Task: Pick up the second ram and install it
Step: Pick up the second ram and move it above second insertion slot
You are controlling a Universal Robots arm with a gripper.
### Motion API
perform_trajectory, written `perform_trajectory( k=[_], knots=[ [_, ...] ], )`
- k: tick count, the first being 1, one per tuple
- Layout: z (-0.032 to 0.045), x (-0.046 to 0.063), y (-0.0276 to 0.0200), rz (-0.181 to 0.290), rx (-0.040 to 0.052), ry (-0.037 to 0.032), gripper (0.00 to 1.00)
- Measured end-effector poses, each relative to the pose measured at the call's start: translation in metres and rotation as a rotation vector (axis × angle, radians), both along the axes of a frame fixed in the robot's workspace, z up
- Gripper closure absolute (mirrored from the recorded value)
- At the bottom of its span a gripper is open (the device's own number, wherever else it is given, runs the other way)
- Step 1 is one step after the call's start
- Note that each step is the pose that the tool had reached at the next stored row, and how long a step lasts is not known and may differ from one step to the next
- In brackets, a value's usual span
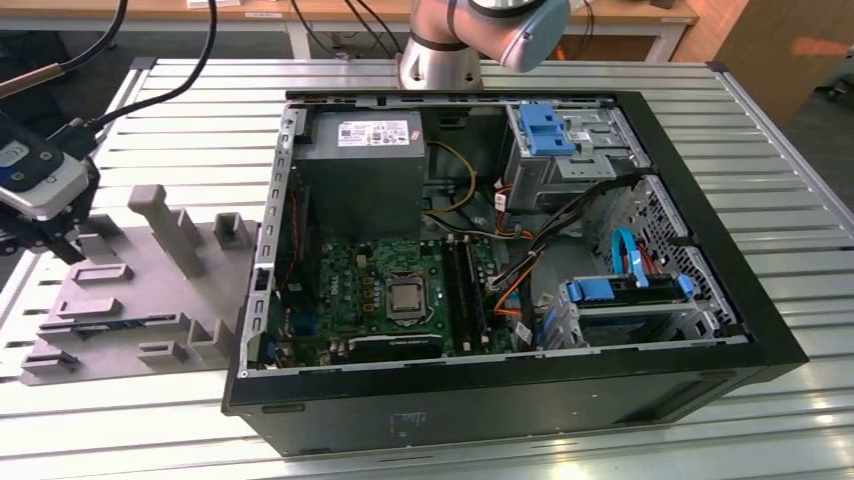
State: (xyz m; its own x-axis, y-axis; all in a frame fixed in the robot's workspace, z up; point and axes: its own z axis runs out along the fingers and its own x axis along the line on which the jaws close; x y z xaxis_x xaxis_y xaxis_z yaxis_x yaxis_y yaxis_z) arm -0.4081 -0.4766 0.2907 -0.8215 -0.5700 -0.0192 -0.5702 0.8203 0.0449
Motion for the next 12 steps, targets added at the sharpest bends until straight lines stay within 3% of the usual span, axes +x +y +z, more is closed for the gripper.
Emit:
perform_trajectory(
  k=[12],
  knots=[
    [-0.0025,0.0000,0.0000,0.219,0.0000,0.0000,0.89]
  ],
)
